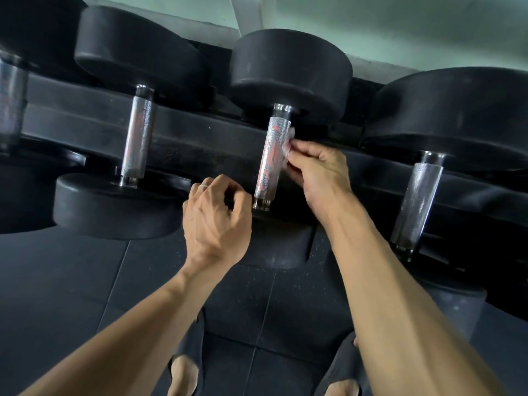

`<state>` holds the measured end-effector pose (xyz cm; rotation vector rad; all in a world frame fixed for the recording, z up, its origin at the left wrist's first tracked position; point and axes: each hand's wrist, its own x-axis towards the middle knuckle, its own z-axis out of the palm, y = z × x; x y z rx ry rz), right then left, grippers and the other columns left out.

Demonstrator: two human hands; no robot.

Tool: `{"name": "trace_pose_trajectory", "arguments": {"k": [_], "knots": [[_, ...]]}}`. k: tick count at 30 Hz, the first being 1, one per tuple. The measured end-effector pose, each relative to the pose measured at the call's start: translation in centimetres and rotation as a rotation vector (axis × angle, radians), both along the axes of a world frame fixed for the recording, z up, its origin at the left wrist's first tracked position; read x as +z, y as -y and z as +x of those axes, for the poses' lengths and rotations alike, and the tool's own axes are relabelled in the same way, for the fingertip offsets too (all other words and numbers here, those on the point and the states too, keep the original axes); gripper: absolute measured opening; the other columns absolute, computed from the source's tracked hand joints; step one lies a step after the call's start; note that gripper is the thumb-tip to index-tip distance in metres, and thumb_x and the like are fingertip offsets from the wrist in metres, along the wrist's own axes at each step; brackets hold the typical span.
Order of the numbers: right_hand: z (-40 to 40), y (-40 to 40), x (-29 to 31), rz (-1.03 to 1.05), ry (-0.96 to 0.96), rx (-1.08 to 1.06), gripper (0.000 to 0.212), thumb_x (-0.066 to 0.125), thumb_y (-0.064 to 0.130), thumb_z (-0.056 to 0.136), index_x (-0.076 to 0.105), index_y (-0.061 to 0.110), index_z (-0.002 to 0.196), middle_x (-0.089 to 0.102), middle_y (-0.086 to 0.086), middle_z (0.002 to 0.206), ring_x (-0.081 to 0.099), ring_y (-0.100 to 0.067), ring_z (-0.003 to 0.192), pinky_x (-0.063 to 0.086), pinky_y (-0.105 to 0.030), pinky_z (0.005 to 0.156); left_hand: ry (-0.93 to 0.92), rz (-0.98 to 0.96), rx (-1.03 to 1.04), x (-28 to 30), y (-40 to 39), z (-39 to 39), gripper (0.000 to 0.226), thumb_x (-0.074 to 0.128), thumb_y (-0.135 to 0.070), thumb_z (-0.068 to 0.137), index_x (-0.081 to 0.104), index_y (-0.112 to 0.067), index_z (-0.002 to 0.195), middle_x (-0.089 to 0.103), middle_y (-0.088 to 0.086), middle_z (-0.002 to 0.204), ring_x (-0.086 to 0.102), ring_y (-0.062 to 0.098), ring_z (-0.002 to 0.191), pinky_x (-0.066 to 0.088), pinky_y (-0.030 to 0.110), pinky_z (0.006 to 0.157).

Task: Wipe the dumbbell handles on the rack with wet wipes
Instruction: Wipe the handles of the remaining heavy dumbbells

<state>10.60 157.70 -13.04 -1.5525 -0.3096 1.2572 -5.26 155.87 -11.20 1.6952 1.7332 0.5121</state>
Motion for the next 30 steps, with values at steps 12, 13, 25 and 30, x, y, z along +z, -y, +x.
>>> {"name": "trace_pose_trajectory", "arguments": {"k": [12,13,25,30], "knots": [[0.3,1.1,-0.5,-0.032,0.003,0.065,0.026,0.072,-0.004,0.084,0.076,0.02,0.094,0.078,0.004,0.089,0.073,-0.011,0.091,0.057,-0.033,0.092,0.012,-0.009,-0.013,0.1,-0.2,0.0,0.03,0.038,-0.03,0.082,0.065,-0.018,0.076,0.064,-0.009,0.082,0.052,0.016,0.088,0.043,0.044,0.086],[0.4,1.3,-0.4,-0.043,0.029,0.12,0.026,0.073,-0.003,0.083,0.076,0.019,0.097,0.078,0.002,0.094,0.073,-0.012,0.095,0.056,-0.035,0.095,0.015,-0.008,-0.012,0.1,-0.2,-0.1,0.03,0.039,-0.03,0.082,0.066,-0.018,0.076,0.063,-0.009,0.082,0.052,0.015,0.087,0.043,0.044,0.086],[0.1,2.0,-0.3,-0.141,0.155,0.287,0.025,0.073,-0.002,0.083,0.075,0.023,0.08,0.076,-0.003,0.08,0.07,-0.019,0.08,0.06,-0.035,0.086,0.012,-0.01,-0.028,0.1,-0.2,-0.1,0.034,0.036,-0.033,0.081,0.066,-0.019,0.077,0.063,-0.011,0.08,0.052,0.014,0.085,0.043,0.043,0.086],[0.8,-1.4,-1.2,-0.111,0.018,0.156,0.035,0.053,-0.019,0.084,0.073,0.009,0.081,0.076,-0.007,0.08,0.072,-0.023,0.081,0.062,-0.034,0.077,0.013,-0.004,-0.032,-0.1,-0.3,-0.1,0.042,0.029,-0.04,0.077,0.066,-0.019,0.076,0.063,-0.011,0.08,0.052,0.013,0.085,0.042,0.04,0.086]]}}
